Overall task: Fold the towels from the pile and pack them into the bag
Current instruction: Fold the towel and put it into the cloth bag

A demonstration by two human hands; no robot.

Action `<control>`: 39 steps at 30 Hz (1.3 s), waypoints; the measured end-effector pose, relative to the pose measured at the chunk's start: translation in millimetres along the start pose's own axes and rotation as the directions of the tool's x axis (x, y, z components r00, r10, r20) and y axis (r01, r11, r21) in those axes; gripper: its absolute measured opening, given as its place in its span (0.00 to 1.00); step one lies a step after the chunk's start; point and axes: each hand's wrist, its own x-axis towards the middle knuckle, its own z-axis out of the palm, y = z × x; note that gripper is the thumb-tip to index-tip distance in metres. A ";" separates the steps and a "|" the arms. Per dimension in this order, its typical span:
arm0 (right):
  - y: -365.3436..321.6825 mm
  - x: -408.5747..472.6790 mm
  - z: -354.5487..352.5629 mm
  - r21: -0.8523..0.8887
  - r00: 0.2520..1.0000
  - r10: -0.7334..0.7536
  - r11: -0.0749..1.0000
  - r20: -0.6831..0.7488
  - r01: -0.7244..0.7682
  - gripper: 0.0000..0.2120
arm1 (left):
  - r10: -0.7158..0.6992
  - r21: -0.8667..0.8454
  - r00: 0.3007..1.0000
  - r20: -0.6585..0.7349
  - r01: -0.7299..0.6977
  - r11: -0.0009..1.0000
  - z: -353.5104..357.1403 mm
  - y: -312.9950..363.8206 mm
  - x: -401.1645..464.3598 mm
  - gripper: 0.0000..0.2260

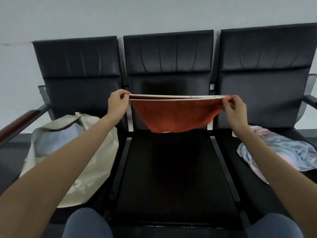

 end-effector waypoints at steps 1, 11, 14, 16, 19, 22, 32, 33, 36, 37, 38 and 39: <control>7.8 -11.7 1.1 -0.005 1.000 -0.006 1.000 0.002 0.006 0.03 | -0.004 0.007 1.000 0.008 0.004 1.000 2.8 -10.2 -8.9 0.11; 136.5 -161.2 7.5 -0.411 0.816 0.419 0.877 0.398 -0.250 0.02 | -0.370 0.431 0.848 0.379 0.191 0.882 33.3 -170.2 -154.8 0.10; 152.4 -183.6 9.9 -0.617 0.630 0.568 0.768 0.530 -0.173 0.04 | -0.415 0.526 0.764 0.495 0.117 0.842 32.8 -200.3 -188.4 0.09; 151.5 -187.0 9.7 -0.690 0.589 0.605 0.716 0.536 -0.107 0.07 | -0.378 0.547 0.733 0.565 0.011 0.837 30.5 -206.4 -201.7 0.09; 143.1 -185.1 9.2 -0.779 0.548 0.655 0.628 0.521 -0.010 0.09 | -0.337 0.533 0.648 0.682 -0.125 0.837 25.5 -206.6 -214.2 0.10; 131.0 -188.3 13.1 -0.856 0.521 0.697 0.495 0.493 0.147 0.10 | -0.347 0.526 0.546 0.763 -0.211 0.824 21.0 -207.3 -226.6 0.09; 105.1 -182.1 71.7 -0.830 0.519 0.657 0.341 0.546 0.441 0.18 | -0.287 0.457 0.579 0.763 -0.169 0.873 34.7 -197.1 -160.2 0.03; 107.2 -180.7 80.7 -0.812 0.550 0.597 0.415 0.584 0.411 0.18 | -0.253 0.455 0.623 0.740 -0.188 0.870 39.8 -198.5 -146.2 0.03; 118.1 -175.1 107.7 -0.751 0.610 0.462 0.531 0.644 0.392 0.19 | -0.133 0.432 0.709 0.692 -0.259 0.864 56.7 -206.5 -106.1 0.05; 121.0 -172.7 115.7 -0.736 0.625 0.429 0.554 0.653 0.389 0.19 | -0.098 0.424 0.730 0.677 -0.278 0.862 62.9 -209.0 -94.4 0.06; 124.5 -169.5 123.8 -0.718 0.640 0.393 0.582 0.660 0.382 0.19 | -0.066 0.424 0.750 0.658 -0.296 0.856 69.6 -211.7 -83.6 0.06; 128.2 -166.2 131.2 -0.696 0.656 0.353 0.610 0.667 0.379 0.19 | -0.039 0.431 0.771 0.636 -0.313 0.847 76.7 -214.4 -73.9 0.07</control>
